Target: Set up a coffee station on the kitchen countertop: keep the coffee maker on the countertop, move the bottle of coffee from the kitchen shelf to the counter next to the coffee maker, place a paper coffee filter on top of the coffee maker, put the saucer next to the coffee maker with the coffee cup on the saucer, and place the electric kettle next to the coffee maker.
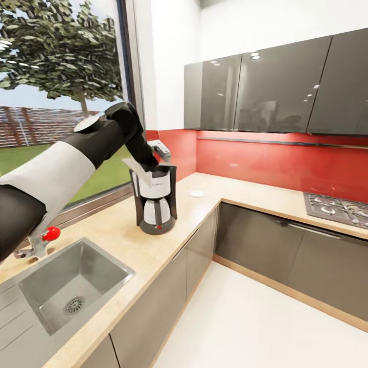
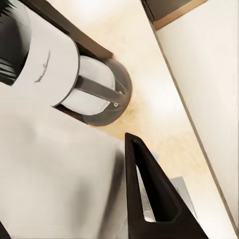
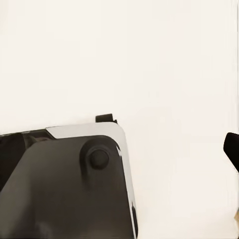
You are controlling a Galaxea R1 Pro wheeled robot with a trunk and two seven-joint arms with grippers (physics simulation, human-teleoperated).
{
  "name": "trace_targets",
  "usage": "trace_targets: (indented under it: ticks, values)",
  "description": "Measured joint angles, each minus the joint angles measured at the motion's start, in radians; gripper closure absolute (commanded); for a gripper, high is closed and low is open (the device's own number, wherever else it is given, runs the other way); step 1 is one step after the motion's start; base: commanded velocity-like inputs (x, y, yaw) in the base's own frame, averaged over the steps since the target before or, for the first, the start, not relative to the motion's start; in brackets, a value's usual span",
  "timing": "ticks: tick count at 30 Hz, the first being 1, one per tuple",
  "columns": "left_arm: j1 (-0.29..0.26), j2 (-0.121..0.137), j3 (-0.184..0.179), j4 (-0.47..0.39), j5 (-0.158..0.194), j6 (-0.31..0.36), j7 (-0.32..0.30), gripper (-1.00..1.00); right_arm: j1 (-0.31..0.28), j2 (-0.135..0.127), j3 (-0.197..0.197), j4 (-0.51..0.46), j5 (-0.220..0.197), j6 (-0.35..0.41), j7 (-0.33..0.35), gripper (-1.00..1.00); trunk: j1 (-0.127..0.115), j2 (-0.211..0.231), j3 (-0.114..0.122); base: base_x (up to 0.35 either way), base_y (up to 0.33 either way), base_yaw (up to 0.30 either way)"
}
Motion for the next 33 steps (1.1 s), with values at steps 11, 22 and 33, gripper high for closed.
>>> trace_targets:
  ticks: [11,22,33]
  values:
    - [0.0,0.001,-0.001,0.0,0.0,0.0,0.001,1.0,0.0,0.001,-0.001,0.0,0.0,0.0,0.0,-1.0,0.0,0.0,0.0,0.237,-0.191,0.0]
    - [0.0,0.002,0.0,0.0,0.0,0.001,0.016,1.0,0.0,0.001,0.0,0.0,0.0,0.0,0.0,-1.0,0.0,0.0,0.0,0.237,-0.198,0.165]
    - [0.0,0.002,0.001,0.0,0.0,0.003,0.038,1.0,0.0,0.001,0.0,0.0,0.0,0.0,0.0,-1.0,0.0,0.0,0.0,0.203,-0.218,0.194]
